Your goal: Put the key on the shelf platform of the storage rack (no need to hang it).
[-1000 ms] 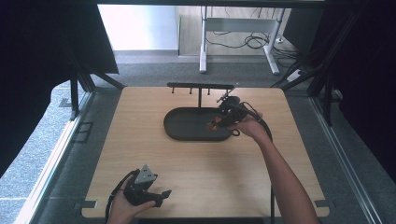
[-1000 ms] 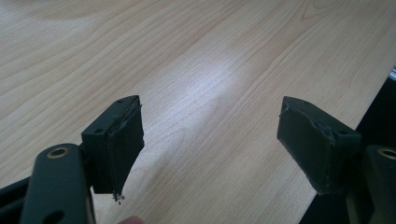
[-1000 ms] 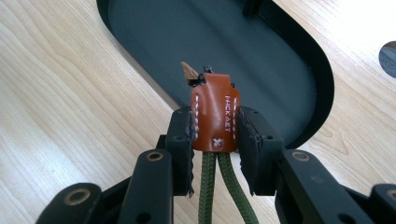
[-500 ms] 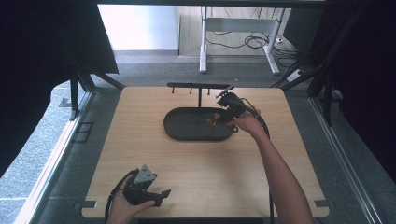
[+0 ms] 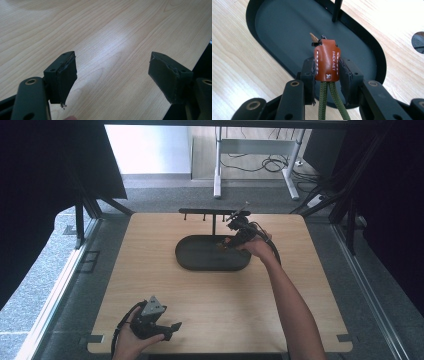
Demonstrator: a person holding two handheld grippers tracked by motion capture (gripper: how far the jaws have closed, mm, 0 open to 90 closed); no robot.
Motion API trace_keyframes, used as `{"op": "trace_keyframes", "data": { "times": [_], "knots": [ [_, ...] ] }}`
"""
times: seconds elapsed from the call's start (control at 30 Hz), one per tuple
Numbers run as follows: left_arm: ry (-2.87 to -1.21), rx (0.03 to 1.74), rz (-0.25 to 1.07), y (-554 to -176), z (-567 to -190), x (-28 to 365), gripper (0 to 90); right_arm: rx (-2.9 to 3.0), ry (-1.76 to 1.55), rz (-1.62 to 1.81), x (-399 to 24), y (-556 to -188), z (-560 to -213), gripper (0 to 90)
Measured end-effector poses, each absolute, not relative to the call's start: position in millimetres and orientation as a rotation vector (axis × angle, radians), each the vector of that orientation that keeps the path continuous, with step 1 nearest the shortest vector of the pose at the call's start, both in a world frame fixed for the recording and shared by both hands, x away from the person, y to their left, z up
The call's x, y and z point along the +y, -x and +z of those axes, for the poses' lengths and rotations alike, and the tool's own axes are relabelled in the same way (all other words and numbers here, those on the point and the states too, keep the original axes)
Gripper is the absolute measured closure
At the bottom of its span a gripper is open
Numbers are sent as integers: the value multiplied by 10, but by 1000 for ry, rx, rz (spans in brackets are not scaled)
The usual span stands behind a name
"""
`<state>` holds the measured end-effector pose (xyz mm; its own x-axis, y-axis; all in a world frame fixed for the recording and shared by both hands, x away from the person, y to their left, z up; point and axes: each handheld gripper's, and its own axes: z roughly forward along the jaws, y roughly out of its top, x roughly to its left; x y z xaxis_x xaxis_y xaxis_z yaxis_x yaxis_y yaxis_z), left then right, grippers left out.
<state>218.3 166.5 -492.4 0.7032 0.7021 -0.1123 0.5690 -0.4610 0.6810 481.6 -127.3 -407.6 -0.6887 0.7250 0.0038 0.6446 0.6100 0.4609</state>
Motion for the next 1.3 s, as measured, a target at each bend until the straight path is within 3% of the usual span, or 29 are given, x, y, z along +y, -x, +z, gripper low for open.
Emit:
{"op": "trace_keyframes", "data": {
  "times": [0.8, 0.97, 1.3],
  "knots": [
    [-2193, 966, 237, -2183, -4932, 1660, 233, 2634, -1111, 648, -1242, -4862, -4390, 659],
    [-2191, 966, 240, -2182, -4927, 1663, 233, 2641, -1107, 649, -1257, -4860, -4432, 599],
    [-2198, 961, 239, -2183, -4933, 1649, 233, 2640, -1100, 668, -1298, -4807, -4387, 585]
  ]
}}
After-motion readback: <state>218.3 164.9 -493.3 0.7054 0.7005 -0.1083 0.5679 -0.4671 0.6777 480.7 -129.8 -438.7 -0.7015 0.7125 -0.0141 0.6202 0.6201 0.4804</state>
